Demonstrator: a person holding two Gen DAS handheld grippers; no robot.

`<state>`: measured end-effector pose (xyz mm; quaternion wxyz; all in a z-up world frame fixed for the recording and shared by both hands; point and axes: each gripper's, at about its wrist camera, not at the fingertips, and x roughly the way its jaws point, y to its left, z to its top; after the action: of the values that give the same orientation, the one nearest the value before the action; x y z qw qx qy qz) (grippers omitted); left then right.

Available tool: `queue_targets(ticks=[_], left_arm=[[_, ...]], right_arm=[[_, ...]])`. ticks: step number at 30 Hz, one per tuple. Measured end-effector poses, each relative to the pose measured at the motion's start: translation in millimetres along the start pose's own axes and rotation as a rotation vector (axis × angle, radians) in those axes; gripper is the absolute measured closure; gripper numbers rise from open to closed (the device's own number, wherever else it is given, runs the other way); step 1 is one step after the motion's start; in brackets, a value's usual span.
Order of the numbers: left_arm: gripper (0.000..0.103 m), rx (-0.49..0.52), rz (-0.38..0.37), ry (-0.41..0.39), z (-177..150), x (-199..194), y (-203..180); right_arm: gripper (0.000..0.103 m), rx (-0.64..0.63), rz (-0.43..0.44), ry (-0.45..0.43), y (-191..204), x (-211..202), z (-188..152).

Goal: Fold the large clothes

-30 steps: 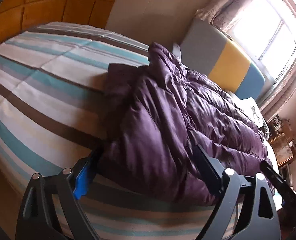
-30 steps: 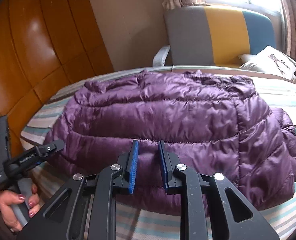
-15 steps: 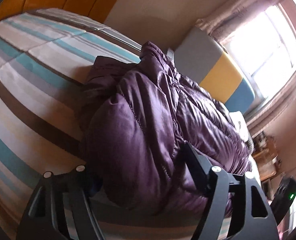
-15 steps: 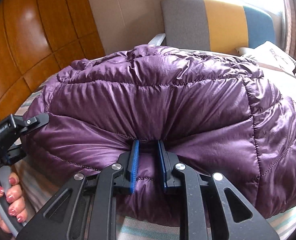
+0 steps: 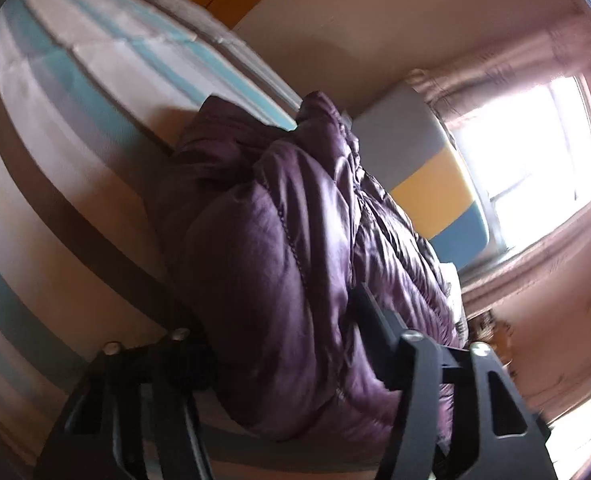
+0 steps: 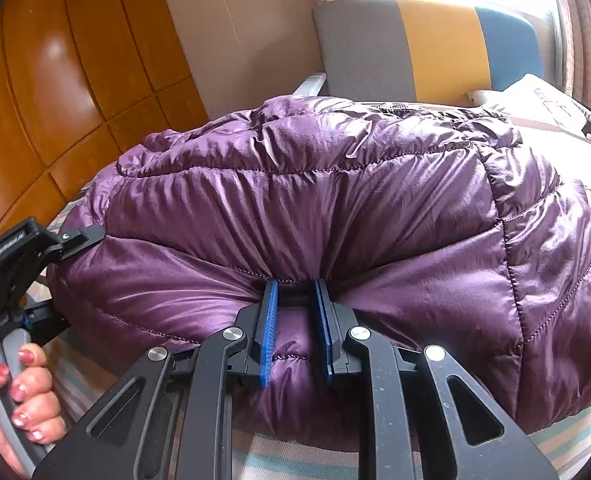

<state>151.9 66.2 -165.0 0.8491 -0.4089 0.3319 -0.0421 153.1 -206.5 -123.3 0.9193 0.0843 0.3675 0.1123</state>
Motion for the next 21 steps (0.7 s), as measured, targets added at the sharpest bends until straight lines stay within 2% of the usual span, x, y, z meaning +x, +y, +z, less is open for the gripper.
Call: queue_targets(ticks=[2, 4, 7, 9, 12, 15, 21], left_arm=[[0.061, -0.079, -0.055, 0.017, 4, 5, 5], [0.071, -0.098, -0.074, 0.012, 8, 7, 6], [0.078, 0.027, -0.05, -0.033, 9, 3, -12], [0.08, 0.081, -0.064, -0.06, 7, -2, -22], [0.081, 0.166, -0.048, -0.083, 6, -7, -35], [0.081, 0.205, -0.054, -0.099, 4, -13, -43], [0.082, 0.391, -0.077, -0.158, -5, -28, -81]], right_arm=[[0.084, -0.011, -0.008, 0.002, 1, 0, 1], [0.084, -0.013, -0.012, 0.0, 2, 1, 0], [0.084, -0.018, -0.018, 0.0, 5, 1, 0], [0.084, -0.017, -0.017, 0.001, 6, 2, 1], [0.084, -0.016, -0.019, 0.002, 8, 2, 0], [0.084, -0.009, -0.014, 0.005, 7, 3, 1], [0.084, 0.009, -0.006, 0.013, 2, 1, 4]])
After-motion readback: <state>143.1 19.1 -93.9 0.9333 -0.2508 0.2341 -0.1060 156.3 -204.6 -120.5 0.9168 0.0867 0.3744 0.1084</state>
